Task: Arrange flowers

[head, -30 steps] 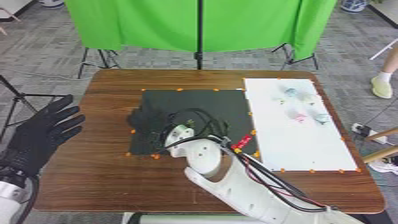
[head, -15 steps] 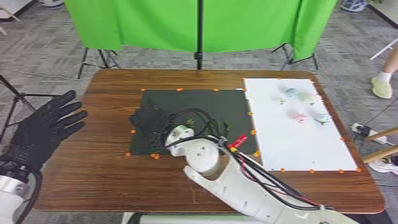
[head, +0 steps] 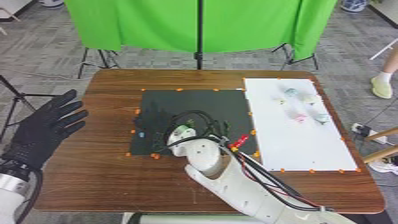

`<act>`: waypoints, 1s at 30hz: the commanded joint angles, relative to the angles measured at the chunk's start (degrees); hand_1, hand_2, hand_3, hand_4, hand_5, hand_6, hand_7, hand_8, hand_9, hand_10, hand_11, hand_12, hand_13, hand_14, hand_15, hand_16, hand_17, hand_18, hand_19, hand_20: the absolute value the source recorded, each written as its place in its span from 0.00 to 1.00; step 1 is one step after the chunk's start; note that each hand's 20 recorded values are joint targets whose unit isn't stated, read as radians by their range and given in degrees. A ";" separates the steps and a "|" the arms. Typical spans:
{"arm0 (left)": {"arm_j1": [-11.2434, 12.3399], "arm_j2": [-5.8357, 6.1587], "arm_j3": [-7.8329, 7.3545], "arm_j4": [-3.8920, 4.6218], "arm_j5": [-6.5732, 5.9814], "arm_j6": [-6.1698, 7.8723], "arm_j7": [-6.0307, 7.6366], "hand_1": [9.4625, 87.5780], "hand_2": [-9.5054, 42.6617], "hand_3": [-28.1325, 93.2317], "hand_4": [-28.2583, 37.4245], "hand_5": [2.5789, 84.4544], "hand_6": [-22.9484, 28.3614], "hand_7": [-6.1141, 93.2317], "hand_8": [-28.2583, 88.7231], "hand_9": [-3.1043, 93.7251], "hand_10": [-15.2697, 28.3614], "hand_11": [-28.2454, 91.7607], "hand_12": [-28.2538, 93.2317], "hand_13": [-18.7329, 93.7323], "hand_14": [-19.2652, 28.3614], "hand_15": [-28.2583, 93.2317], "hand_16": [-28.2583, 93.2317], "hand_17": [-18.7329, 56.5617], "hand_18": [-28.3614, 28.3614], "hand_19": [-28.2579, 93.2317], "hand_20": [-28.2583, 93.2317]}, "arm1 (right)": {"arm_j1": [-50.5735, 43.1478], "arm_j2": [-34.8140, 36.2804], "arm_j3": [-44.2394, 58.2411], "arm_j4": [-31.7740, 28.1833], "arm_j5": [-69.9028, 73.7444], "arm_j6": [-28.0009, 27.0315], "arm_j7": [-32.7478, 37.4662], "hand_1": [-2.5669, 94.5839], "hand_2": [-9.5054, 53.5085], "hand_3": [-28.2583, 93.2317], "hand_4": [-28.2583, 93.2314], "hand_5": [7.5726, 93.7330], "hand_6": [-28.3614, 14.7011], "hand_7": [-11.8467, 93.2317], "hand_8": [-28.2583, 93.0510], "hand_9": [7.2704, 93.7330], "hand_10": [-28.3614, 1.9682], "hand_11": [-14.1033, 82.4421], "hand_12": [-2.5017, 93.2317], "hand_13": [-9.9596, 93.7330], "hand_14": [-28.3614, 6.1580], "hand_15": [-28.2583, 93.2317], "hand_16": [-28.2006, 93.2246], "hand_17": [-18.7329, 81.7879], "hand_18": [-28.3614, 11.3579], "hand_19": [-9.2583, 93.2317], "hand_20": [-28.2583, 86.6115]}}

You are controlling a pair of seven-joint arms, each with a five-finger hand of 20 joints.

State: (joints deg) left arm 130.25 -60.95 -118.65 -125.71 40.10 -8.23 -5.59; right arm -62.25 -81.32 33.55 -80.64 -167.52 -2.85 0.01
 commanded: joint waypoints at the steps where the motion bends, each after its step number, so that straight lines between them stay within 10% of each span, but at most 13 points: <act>1: 0.26 -0.02 0.20 0.42 0.10 -0.36 -0.64 0.19 0.15 0.81 0.01 0.28 0.48 0.27 0.14 0.26 0.58 0.41 0.36 0.31 0.68 0.47 0.23 0.09 0.83 0.56 0.29 | -0.25 -0.91 -0.42 0.00 -5.67 1.13 1.86 0.42 0.00 0.90 0.00 0.67 0.67 0.60 0.12 0.83 0.81 0.46 0.49 0.78 0.73 0.77 0.48 0.48 0.27 0.87 0.63; 16: 3.01 -2.96 -1.31 -0.69 0.41 0.01 0.55 0.19 0.15 0.81 0.01 0.28 0.48 0.27 0.14 0.26 0.58 0.40 0.36 0.31 0.68 0.48 0.23 0.09 0.83 0.56 0.29 | -0.10 5.07 6.70 -11.47 4.27 -3.88 2.71 0.29 0.00 0.94 0.00 0.65 0.68 0.51 0.03 0.73 0.68 0.62 0.32 0.75 0.69 0.78 0.47 0.46 0.24 0.86 0.64; 30: 5.92 -4.50 -3.04 -1.59 0.21 0.08 1.56 0.19 0.15 0.81 0.01 0.28 0.48 0.27 0.14 0.26 0.58 0.40 0.36 0.31 0.68 0.48 0.23 0.09 0.83 0.56 0.29 | -10.34 26.18 27.33 -13.12 13.11 -7.32 17.65 0.31 0.00 1.00 0.00 0.34 0.58 0.38 0.07 0.35 0.51 0.49 0.23 0.43 0.58 0.65 0.34 0.36 0.30 0.72 0.52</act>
State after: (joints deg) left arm 133.87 -64.98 -120.69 -126.89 40.22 -8.32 -4.74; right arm -64.93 -69.33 50.25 -95.11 -156.01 -11.16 12.63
